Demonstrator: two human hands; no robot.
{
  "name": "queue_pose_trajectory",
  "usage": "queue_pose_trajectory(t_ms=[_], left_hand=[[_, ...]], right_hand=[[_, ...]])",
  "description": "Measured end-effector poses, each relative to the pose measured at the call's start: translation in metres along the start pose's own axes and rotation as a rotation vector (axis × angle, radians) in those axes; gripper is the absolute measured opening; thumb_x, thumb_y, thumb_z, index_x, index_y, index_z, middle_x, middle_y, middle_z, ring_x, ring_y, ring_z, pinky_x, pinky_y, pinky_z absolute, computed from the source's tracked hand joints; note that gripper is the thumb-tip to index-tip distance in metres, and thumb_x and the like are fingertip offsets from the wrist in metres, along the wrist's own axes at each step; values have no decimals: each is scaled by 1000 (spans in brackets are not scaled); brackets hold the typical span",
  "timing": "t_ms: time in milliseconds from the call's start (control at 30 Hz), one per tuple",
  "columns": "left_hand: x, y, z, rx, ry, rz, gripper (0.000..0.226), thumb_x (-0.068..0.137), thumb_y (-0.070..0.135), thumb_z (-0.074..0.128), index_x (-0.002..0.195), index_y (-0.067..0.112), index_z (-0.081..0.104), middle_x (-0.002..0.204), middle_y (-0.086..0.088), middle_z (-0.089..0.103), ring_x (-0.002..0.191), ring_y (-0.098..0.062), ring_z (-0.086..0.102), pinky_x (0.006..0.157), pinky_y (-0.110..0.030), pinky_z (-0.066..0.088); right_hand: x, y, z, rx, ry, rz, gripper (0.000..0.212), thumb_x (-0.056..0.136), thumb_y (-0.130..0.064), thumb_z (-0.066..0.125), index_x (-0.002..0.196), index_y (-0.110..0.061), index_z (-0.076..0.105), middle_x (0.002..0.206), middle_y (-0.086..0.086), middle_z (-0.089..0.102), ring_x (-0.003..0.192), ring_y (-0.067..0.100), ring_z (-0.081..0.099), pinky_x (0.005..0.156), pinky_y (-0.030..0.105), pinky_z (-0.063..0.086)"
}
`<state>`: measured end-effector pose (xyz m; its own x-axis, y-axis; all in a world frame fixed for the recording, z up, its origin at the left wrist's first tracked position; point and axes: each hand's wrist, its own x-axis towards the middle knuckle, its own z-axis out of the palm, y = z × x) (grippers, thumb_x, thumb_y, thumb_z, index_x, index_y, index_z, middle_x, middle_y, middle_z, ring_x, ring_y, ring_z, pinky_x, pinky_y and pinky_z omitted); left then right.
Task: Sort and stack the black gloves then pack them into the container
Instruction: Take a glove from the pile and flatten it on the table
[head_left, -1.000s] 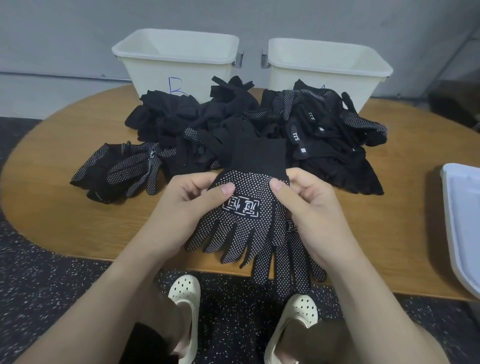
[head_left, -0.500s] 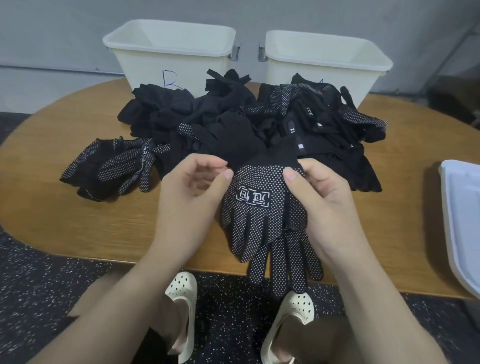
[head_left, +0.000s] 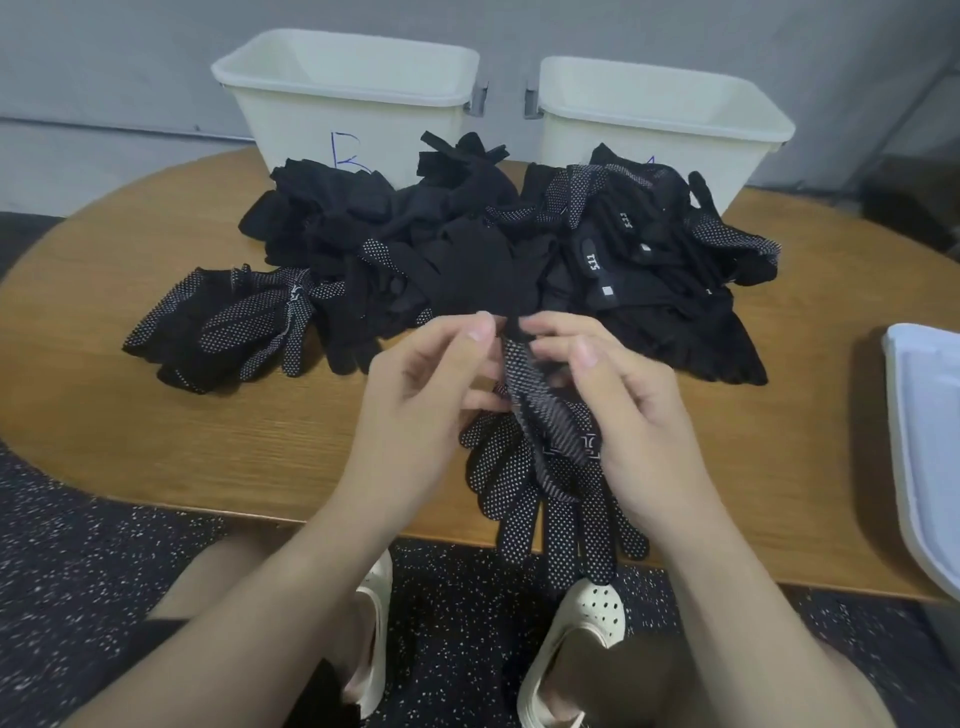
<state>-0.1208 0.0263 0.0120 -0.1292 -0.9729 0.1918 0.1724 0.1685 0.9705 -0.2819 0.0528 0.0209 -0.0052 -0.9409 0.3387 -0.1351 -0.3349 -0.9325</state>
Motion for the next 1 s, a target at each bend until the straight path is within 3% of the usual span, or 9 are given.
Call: queue_pose_trajectory(t_ms=[100,200,267,400,467,633,767,867,1000], left_hand=[[1,3,-2,-29,-20,-24,42,91,44,64,109,8,76,101,-19,74,97,-28,72,80,-41,60],[1,4,-3,97,25,-3,11,94,21,74,104,23,77,96,2,79,96,-10,73,85,-27,55],[0,4,-5,120,28,7,18,98,7,65,105,20,77,94,6,79,91,-6,72,83,-26,53],[0,5,-11,165,7,24,24,103,5,56,105,17,77,94,7,78,92,-9,71,85,-31,54],[0,6,-11,180,-5,41,24,104,6,55,106,17,76,96,7,77,92,-9,70,84,-28,53],[-4,13,-12,158,-65,37,22,105,8,53,106,13,74,88,15,72,84,-2,64,78,-20,47],[-10,18,-13,114,-91,42,37,105,9,55,81,30,73,75,17,64,75,-1,55,74,-23,43],[-16,21,-13,42,-138,12,30,101,20,57,77,30,72,75,15,62,76,-4,55,75,-27,43],[-20,25,-16,-7,-226,-2,26,94,34,69,73,19,68,69,-7,52,75,-9,50,73,-29,42]], right_hand=[[1,2,4,-7,-30,3,41,109,-30,40,100,-20,78,125,-2,67,118,13,63,97,23,48],[0,4,7,-101,-60,-1,35,106,-24,44,102,-22,79,124,-6,65,119,11,61,97,19,45],[0,5,8,-111,-52,-14,27,103,-22,52,102,-23,78,122,-9,66,116,12,63,97,19,47],[2,6,6,-87,75,5,16,99,-14,65,109,-21,75,112,-4,74,106,18,70,96,43,55],[3,6,4,-45,104,67,22,97,-13,70,117,-21,71,113,-5,75,104,18,71,98,46,55],[4,6,4,1,52,194,33,87,-32,80,117,-23,69,111,-1,75,109,17,70,105,43,53],[2,1,4,5,20,163,32,81,-44,76,102,-22,68,97,-2,68,97,14,65,94,36,51],[-2,-10,3,21,11,129,40,86,-41,74,83,-4,57,78,27,49,76,24,48,74,42,41],[-9,-21,1,90,34,160,71,87,-45,78,91,19,47,76,41,44,79,28,46,67,50,37]])
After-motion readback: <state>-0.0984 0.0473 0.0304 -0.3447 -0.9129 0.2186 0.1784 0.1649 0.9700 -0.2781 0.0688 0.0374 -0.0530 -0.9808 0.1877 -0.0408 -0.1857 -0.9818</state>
